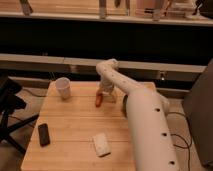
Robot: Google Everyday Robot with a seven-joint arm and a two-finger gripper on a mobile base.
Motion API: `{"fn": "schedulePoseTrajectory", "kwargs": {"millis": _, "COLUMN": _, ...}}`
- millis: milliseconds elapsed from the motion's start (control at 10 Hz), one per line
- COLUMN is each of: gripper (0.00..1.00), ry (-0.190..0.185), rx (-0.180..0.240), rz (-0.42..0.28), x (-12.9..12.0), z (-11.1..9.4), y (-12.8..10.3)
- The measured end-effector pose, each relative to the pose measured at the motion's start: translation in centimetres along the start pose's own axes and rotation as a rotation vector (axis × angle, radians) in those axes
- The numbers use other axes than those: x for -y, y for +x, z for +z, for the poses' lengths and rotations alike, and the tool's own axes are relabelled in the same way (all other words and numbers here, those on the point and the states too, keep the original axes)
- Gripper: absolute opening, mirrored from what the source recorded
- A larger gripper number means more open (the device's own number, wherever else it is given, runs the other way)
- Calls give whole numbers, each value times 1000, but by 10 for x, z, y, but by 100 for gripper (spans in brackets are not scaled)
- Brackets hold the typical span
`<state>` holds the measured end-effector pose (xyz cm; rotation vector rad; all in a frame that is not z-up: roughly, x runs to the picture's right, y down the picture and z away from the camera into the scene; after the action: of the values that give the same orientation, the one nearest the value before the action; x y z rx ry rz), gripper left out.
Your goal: Drag the pepper across the table
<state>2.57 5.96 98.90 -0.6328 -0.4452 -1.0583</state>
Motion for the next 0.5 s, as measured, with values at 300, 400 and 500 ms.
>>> {"fn": "schedulePoseTrajectory", "kwargs": {"millis": 300, "gripper": 80, "ry": -1, "rx": 2, "rz": -3, "x": -1, "z": 1, "y": 1}}
{"fn": "schedulePoseTrajectory", "kwargs": {"millis": 400, "gripper": 77, "ry": -3, "rx": 2, "rz": -4, "x": -2, "z": 1, "y": 1}}
{"fn": "schedulePoseTrajectory", "kwargs": {"millis": 500, "gripper": 71, "ry": -3, "rx": 4, "rz": -5, "x": -3, "z": 2, "y": 1}}
